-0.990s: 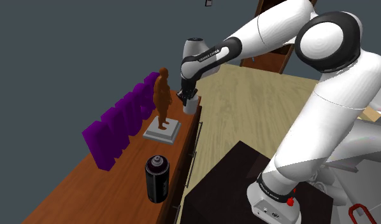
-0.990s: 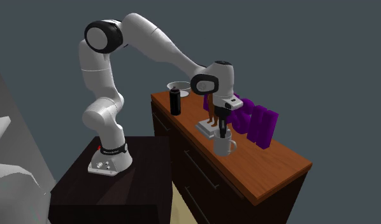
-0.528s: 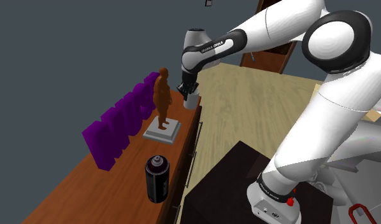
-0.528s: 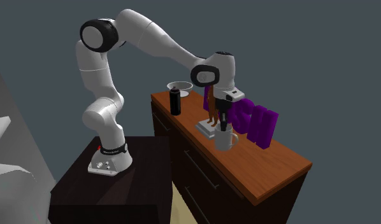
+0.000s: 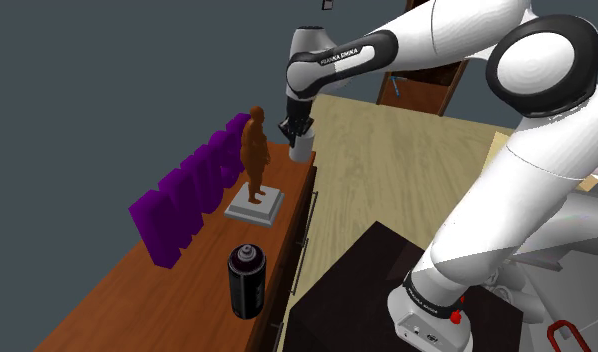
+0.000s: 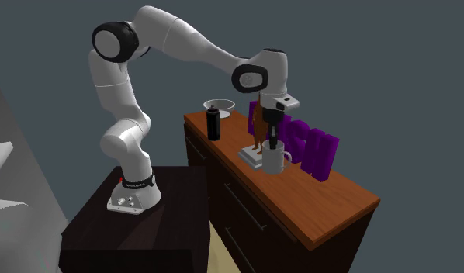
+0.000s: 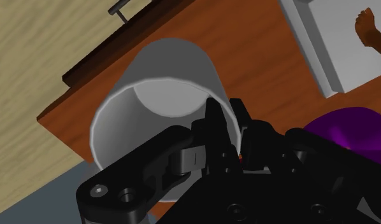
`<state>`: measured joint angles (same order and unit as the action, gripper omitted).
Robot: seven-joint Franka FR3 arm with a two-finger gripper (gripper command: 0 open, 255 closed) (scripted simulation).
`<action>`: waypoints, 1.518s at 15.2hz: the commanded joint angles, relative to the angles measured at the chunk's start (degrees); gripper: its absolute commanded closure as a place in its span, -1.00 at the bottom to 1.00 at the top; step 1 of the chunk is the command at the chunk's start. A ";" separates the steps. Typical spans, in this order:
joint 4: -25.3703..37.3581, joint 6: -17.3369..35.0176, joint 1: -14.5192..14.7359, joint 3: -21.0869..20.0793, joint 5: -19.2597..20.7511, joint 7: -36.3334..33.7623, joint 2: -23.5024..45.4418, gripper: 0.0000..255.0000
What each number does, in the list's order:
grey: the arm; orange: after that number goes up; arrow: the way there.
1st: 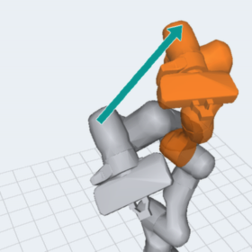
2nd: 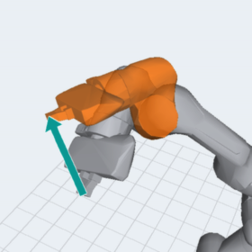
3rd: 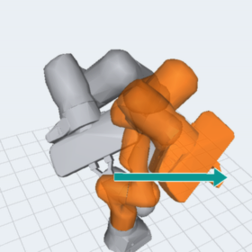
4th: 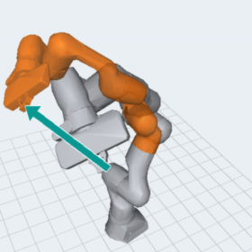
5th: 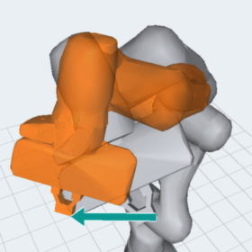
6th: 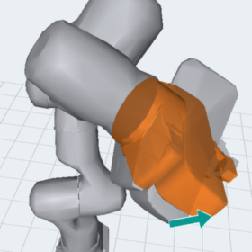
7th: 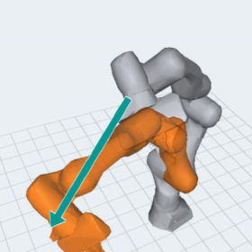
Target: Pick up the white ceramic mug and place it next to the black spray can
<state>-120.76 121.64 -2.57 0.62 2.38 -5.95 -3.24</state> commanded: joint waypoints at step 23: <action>15.79 -18.25 0.04 -0.05 -0.27 0.67 -2.45 1.00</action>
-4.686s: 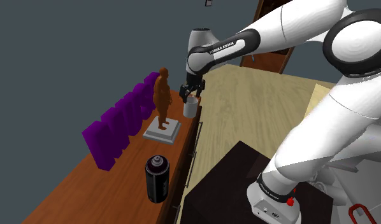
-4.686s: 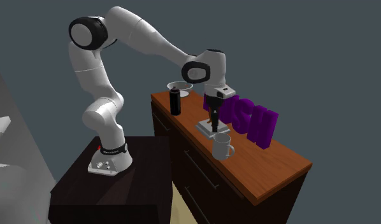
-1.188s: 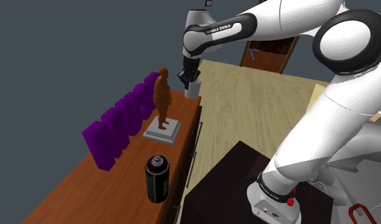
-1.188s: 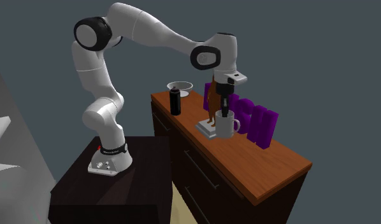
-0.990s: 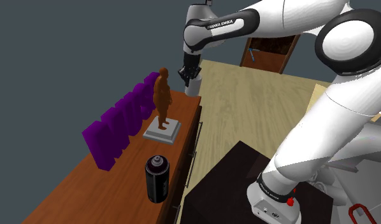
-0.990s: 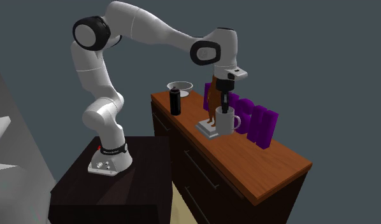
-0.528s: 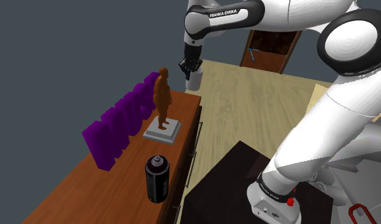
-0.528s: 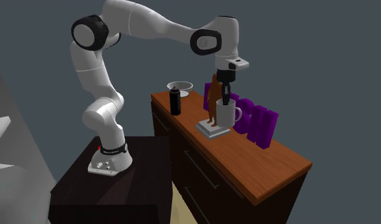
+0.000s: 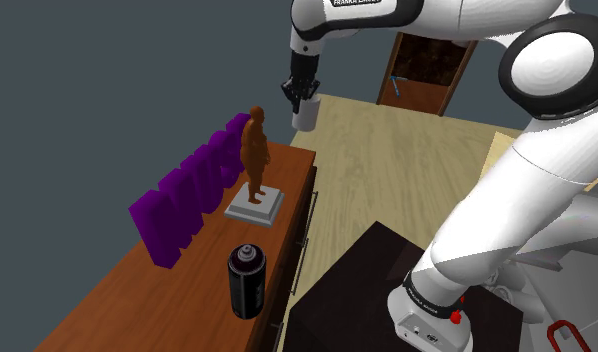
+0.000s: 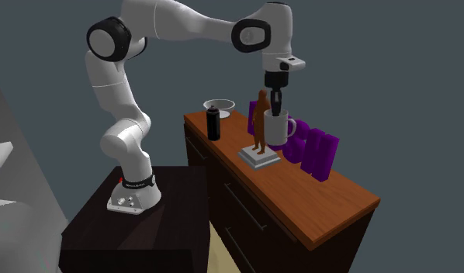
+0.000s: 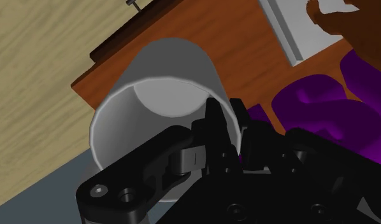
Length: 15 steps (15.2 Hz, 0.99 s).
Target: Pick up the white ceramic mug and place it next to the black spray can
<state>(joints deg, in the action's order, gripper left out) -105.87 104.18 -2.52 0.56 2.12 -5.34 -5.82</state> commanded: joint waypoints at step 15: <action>1.99 -7.08 3.29 -4.29 -0.27 -7.26 -4.79 1.00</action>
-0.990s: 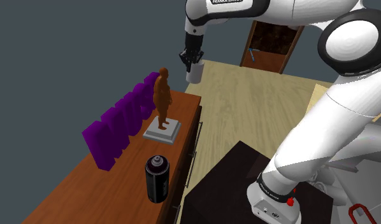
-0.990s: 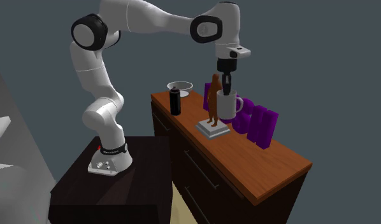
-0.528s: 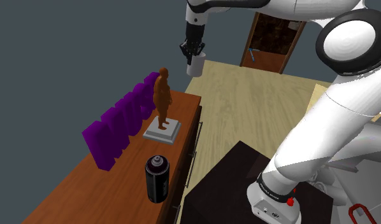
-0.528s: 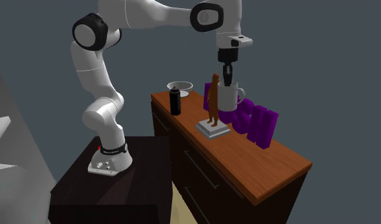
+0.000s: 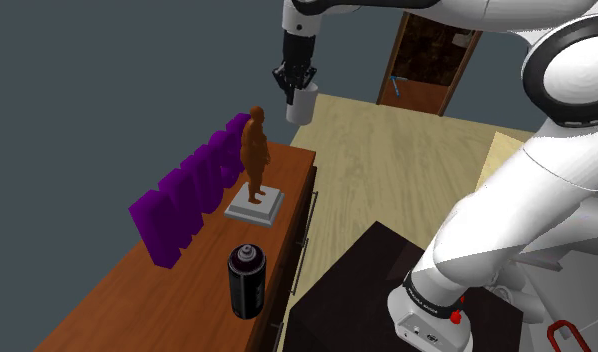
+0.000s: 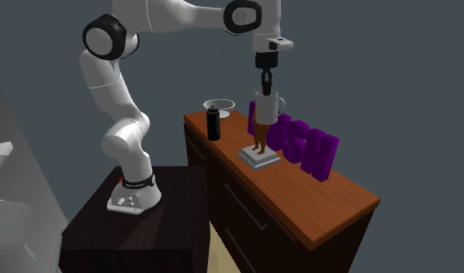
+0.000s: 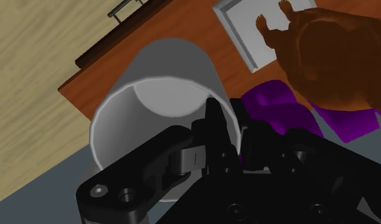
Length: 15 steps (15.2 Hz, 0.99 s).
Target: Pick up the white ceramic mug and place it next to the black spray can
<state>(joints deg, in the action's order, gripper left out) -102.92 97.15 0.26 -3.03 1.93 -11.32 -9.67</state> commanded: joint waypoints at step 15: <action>-5.67 -1.49 8.43 -13.46 -2.81 -21.24 -6.61 1.00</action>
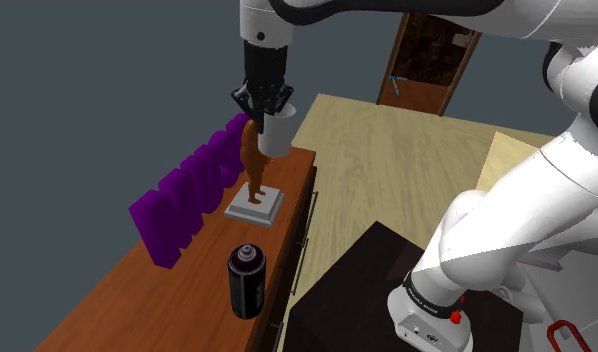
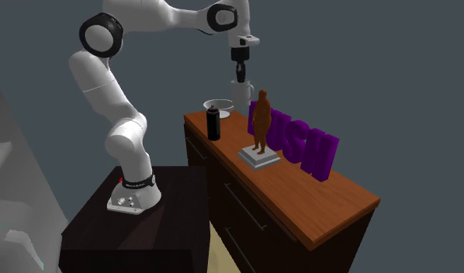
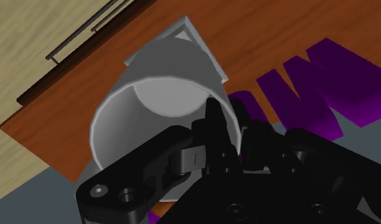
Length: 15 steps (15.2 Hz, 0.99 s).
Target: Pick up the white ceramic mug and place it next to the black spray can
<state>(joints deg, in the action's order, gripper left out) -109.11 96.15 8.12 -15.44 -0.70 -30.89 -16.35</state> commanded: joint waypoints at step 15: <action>10.65 -3.00 7.99 -16.27 1.24 -24.74 8.88 1.00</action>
<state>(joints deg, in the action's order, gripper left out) -99.37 93.25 15.50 -30.52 0.15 -53.64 -8.50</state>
